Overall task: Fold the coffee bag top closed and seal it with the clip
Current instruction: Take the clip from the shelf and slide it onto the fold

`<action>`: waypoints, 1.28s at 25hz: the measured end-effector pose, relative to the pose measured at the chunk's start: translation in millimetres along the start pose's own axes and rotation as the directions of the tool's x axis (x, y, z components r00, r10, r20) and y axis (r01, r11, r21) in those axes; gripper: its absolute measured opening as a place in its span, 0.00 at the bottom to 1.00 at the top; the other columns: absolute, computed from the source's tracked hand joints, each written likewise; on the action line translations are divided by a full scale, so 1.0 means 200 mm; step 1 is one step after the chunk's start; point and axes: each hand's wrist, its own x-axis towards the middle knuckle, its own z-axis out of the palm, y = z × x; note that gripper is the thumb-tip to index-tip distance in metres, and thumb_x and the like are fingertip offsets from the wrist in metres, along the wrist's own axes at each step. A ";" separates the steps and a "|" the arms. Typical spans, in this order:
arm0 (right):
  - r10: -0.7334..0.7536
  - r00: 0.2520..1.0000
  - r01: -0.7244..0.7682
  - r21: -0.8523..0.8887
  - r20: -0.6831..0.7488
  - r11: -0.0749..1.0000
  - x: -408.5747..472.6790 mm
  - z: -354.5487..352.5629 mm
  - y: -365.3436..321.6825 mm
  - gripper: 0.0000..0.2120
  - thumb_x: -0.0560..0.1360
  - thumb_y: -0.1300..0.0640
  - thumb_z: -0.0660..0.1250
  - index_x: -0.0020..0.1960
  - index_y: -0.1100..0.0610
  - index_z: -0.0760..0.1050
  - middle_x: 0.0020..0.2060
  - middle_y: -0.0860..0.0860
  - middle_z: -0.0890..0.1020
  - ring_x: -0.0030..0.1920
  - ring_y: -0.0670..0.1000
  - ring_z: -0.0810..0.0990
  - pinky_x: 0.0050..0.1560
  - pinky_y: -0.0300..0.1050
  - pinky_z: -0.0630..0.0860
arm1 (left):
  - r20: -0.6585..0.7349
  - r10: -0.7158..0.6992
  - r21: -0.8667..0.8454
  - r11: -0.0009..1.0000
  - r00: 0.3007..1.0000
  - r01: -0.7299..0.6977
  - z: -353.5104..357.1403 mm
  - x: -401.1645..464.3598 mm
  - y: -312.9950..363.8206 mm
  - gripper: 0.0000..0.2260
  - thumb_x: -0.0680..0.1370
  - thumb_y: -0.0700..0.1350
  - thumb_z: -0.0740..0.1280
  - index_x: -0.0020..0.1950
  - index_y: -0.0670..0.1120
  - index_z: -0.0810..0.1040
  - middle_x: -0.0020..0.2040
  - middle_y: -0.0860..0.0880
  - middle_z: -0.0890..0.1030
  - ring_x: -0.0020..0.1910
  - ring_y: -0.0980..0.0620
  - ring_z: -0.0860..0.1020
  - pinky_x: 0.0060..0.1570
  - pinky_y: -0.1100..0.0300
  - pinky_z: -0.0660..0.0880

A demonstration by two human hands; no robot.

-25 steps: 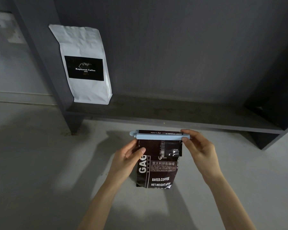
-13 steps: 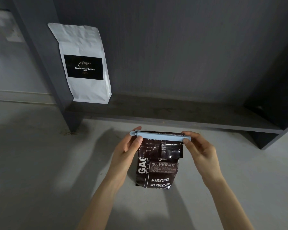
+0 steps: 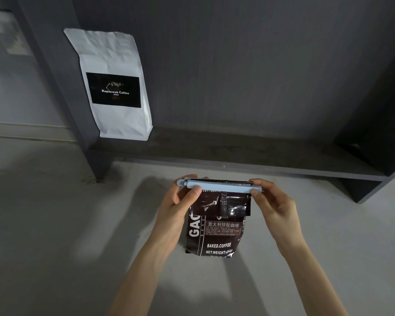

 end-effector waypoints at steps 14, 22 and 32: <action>0.017 1.000 -0.017 0.001 0.007 1.000 -0.01 0.01 -0.03 0.12 0.73 0.65 0.63 0.43 0.47 0.75 0.35 0.47 0.80 0.33 0.37 0.77 0.36 0.25 0.72 | -0.077 -0.028 -0.012 1.000 0.997 0.027 0.01 -0.01 -0.02 0.08 0.68 0.49 0.68 0.44 0.48 0.80 0.38 0.52 0.85 0.41 0.56 0.82 0.37 0.68 0.77; 0.043 0.999 -0.043 -0.014 -0.021 0.999 -0.01 0.02 -0.03 0.12 0.73 0.63 0.63 0.43 0.46 0.75 0.35 0.59 0.79 0.35 0.56 0.74 0.34 0.29 0.70 | -0.149 -0.042 -0.111 0.994 0.988 0.025 0.05 -0.02 -0.03 0.08 0.65 0.47 0.68 0.42 0.46 0.80 0.35 0.52 0.85 0.38 0.54 0.82 0.38 0.63 0.79; 0.041 0.999 -0.041 -0.113 0.001 0.993 -0.01 0.01 -0.02 0.12 0.74 0.62 0.62 0.44 0.45 0.75 0.37 0.46 0.79 0.35 0.40 0.75 0.37 0.27 0.71 | -0.149 -0.071 -0.196 0.980 0.986 0.041 0.07 -0.03 -0.03 0.10 0.65 0.46 0.67 0.42 0.42 0.80 0.35 0.49 0.85 0.37 0.51 0.82 0.36 0.61 0.80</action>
